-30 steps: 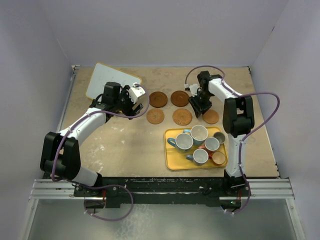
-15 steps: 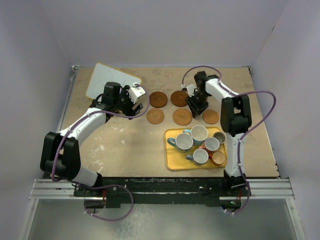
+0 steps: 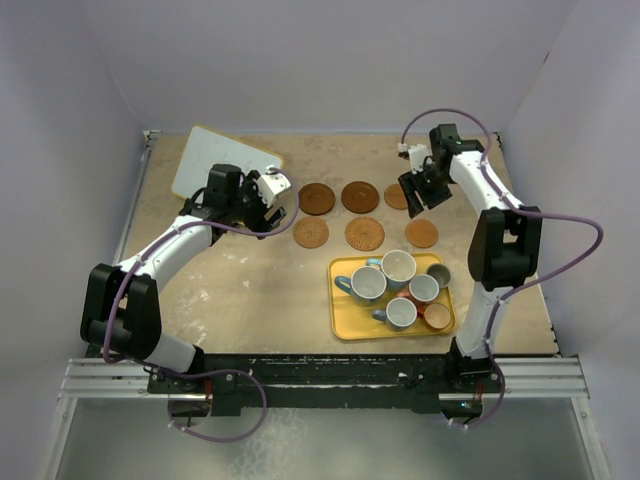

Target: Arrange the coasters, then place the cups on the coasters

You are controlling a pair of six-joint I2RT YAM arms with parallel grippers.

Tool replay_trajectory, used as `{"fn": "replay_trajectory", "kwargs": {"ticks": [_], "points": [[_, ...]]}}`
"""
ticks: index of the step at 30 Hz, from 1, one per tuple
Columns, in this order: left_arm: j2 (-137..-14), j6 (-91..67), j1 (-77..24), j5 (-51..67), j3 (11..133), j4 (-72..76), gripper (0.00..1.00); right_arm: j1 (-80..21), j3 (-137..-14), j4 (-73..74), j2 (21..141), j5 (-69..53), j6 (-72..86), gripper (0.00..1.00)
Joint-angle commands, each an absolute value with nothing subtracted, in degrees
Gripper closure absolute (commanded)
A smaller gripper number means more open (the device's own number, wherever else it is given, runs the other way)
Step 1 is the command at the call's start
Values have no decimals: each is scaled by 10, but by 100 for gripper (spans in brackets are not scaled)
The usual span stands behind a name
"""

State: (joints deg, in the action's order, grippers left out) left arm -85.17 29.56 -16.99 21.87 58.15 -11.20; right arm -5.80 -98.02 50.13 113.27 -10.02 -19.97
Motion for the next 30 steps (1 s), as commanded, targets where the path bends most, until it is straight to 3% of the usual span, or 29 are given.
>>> {"fn": "replay_trajectory", "kwargs": {"ticks": [1, 11, 30], "points": [[-851, 298, -170, 234, 577, -91, 20, -24, -954, 512, 1126, -86, -202, 38], [-854, 296, -169, 236, 578, -91, 20, 0, -922, 501, 1158, -59, -187, 45], [-854, 296, -169, 238, 577, -91, 20, 18, -924, 497, 1209, -75, -185, 49]]}}
